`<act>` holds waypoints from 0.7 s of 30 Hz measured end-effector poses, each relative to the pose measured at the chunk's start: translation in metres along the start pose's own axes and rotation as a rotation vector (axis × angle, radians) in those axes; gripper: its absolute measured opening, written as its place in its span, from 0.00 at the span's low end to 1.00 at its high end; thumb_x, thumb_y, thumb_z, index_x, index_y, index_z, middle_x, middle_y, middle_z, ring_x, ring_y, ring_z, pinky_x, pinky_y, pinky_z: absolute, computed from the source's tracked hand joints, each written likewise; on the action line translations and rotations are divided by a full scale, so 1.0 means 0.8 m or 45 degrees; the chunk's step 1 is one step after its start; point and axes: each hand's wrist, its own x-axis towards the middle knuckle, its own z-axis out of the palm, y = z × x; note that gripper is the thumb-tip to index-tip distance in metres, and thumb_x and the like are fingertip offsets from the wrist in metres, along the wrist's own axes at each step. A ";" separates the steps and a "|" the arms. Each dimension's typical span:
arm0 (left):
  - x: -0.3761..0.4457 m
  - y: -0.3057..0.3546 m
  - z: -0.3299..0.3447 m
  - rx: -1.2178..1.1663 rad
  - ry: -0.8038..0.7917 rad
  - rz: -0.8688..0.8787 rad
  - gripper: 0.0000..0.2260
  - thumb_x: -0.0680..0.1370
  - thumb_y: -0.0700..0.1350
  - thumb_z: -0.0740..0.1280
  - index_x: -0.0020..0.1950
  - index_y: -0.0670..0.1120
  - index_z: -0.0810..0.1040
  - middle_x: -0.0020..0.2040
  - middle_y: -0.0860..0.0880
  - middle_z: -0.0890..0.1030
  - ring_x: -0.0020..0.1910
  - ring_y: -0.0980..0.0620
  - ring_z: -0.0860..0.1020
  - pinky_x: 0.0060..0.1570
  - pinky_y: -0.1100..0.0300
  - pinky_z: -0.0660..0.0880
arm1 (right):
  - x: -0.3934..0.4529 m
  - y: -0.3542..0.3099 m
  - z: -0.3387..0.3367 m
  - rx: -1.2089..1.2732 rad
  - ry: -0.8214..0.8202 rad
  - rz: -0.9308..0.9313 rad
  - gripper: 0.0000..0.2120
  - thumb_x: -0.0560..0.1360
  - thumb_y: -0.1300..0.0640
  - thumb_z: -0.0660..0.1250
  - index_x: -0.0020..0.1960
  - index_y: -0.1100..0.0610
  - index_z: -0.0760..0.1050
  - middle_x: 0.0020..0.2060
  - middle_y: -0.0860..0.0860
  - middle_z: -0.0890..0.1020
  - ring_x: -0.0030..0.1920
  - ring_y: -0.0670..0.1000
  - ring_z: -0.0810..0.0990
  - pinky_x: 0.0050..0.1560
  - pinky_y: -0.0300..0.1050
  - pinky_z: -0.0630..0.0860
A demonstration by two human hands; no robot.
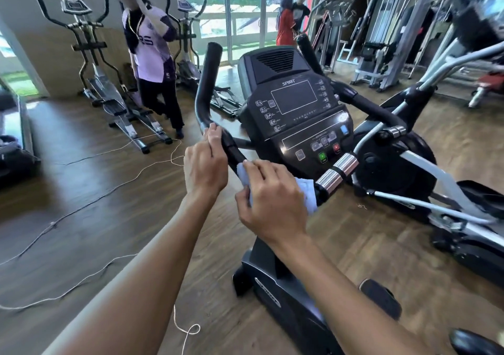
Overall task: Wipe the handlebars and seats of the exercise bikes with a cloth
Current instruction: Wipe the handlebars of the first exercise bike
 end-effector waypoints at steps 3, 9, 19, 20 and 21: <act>0.003 -0.014 -0.011 -0.097 0.008 0.044 0.25 0.84 0.53 0.48 0.69 0.47 0.80 0.69 0.49 0.79 0.70 0.50 0.75 0.68 0.58 0.66 | -0.001 0.012 -0.026 0.057 -0.346 -0.145 0.35 0.74 0.43 0.60 0.78 0.57 0.66 0.74 0.54 0.71 0.76 0.57 0.65 0.76 0.54 0.64; 0.029 -0.038 -0.025 -0.166 -0.023 0.025 0.24 0.88 0.54 0.52 0.69 0.41 0.79 0.72 0.49 0.75 0.72 0.53 0.71 0.71 0.56 0.66 | 0.023 0.052 -0.026 0.105 -0.550 -0.292 0.36 0.75 0.34 0.57 0.82 0.43 0.58 0.81 0.46 0.60 0.81 0.50 0.57 0.74 0.56 0.69; 0.091 -0.037 -0.012 -0.467 -0.089 -0.144 0.26 0.88 0.54 0.50 0.63 0.38 0.81 0.62 0.40 0.83 0.65 0.43 0.76 0.63 0.55 0.66 | 0.113 -0.004 0.064 0.183 -0.173 -0.090 0.42 0.76 0.36 0.63 0.76 0.68 0.64 0.73 0.62 0.71 0.73 0.61 0.70 0.74 0.50 0.67; 0.095 -0.039 -0.010 -0.481 -0.093 -0.132 0.26 0.87 0.55 0.49 0.70 0.41 0.79 0.69 0.43 0.79 0.70 0.47 0.74 0.66 0.60 0.64 | 0.103 -0.003 0.059 0.193 -0.169 -0.069 0.43 0.75 0.35 0.63 0.76 0.67 0.63 0.73 0.61 0.70 0.74 0.60 0.69 0.74 0.46 0.64; 0.100 -0.042 -0.009 -0.486 -0.095 -0.120 0.26 0.87 0.55 0.48 0.74 0.44 0.75 0.72 0.45 0.77 0.72 0.50 0.71 0.65 0.65 0.61 | 0.095 -0.001 0.056 0.186 -0.171 -0.063 0.44 0.75 0.34 0.64 0.76 0.66 0.63 0.73 0.60 0.71 0.74 0.58 0.70 0.73 0.43 0.63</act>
